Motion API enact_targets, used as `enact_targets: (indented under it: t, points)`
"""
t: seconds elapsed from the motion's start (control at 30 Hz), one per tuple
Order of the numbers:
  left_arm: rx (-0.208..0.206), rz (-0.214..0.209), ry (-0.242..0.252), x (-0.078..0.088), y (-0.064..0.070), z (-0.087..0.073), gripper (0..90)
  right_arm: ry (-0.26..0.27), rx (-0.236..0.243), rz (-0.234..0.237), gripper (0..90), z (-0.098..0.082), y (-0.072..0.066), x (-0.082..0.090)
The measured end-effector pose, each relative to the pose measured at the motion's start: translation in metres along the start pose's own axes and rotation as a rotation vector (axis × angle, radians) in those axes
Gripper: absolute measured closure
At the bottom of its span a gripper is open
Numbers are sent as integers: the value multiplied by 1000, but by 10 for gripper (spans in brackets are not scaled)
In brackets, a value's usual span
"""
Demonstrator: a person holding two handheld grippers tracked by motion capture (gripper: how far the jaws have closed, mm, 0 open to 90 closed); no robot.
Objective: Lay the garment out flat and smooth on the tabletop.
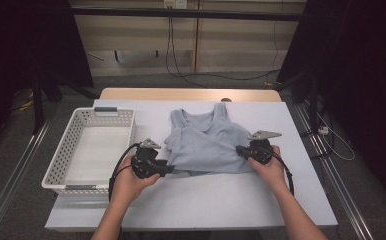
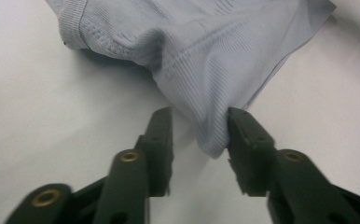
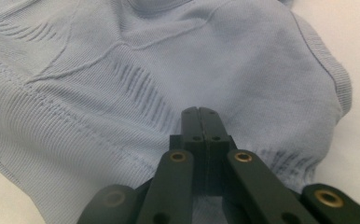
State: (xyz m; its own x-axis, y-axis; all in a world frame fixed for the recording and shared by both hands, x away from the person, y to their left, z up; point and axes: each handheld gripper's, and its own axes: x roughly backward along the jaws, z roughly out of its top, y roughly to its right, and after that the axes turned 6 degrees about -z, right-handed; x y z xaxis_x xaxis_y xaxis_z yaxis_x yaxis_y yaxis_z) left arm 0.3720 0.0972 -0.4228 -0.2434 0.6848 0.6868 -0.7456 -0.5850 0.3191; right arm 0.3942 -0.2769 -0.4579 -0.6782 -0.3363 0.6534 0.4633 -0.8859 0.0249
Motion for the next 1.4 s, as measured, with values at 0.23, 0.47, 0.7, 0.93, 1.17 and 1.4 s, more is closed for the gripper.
enact_targets:
  t: [0.23, 0.47, 0.7, 0.93, 1.17, 1.4]
  points:
    - [-7, 20, -32, -12, -1, -5, 483, 13, -35, 3, 900, 0, 4, 1]
    - [43, 45, 43, -1, -7, 0, 387, 18, -33, 6, 900, -1, 5, 3]
    - [97, 95, 108, 2, -14, 8, 423, 4, 11, -5, 900, -1, -3, -2]
    - [99, 129, 86, -17, -21, 12, 479, 8, 15, -10, 870, -1, -3, 0]
    - [97, 183, 31, -31, -24, 10, 511, 16, 24, -27, 774, -3, -3, 4]
    - [105, 191, 12, -36, -26, 5, 523, 38, -10, -70, 610, -6, 8, 23]
